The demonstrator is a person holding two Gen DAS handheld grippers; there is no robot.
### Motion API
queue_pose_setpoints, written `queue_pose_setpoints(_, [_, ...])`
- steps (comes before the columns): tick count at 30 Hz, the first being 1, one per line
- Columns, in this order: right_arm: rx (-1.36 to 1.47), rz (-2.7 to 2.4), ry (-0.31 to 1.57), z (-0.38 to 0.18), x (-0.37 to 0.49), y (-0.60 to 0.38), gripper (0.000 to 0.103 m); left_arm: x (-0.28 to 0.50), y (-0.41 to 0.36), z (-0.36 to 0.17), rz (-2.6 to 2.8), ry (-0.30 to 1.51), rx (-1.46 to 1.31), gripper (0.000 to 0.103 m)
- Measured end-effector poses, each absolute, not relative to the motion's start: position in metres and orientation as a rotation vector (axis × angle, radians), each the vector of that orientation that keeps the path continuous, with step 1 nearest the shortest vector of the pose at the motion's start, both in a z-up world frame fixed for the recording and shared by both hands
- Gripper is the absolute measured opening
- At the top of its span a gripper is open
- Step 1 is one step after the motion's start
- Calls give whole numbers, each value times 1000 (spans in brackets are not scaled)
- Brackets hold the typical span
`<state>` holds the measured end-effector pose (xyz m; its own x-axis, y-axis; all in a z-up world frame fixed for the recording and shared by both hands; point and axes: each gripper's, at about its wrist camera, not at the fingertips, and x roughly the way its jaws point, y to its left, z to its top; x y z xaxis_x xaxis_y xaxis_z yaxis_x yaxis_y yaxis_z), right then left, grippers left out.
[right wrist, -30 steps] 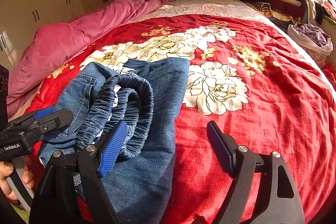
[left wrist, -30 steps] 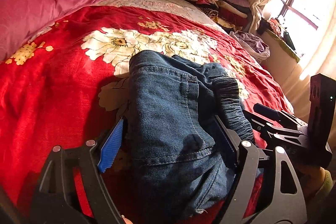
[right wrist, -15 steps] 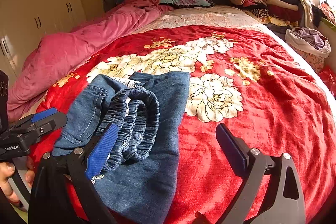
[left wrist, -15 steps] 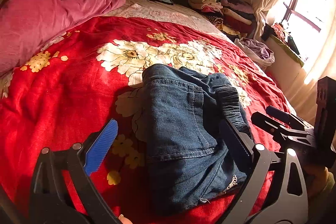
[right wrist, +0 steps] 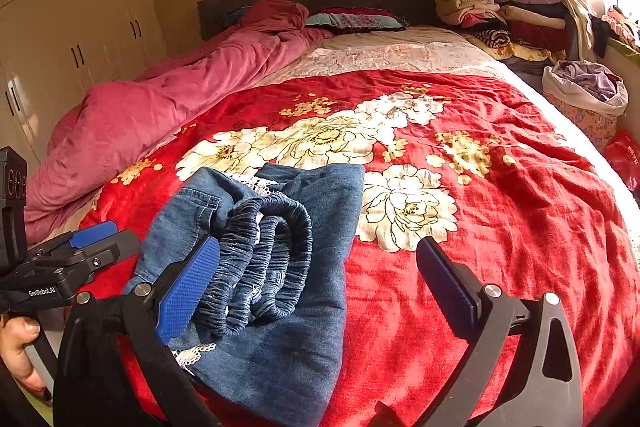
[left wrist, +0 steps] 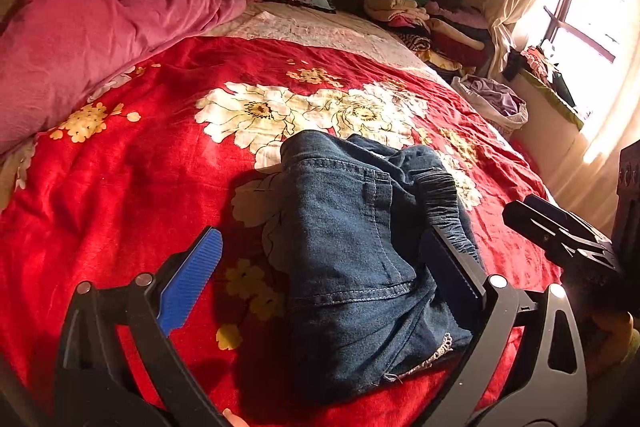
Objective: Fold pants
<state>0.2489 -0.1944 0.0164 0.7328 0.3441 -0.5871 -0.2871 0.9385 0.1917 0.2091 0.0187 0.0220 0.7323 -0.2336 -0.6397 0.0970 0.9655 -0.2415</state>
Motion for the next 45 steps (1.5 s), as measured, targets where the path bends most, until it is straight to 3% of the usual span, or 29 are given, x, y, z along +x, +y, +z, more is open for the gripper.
queue_pose_setpoints(45, [33,393,541,63,147,-202,98,108,8,65,-165,631,-153,93])
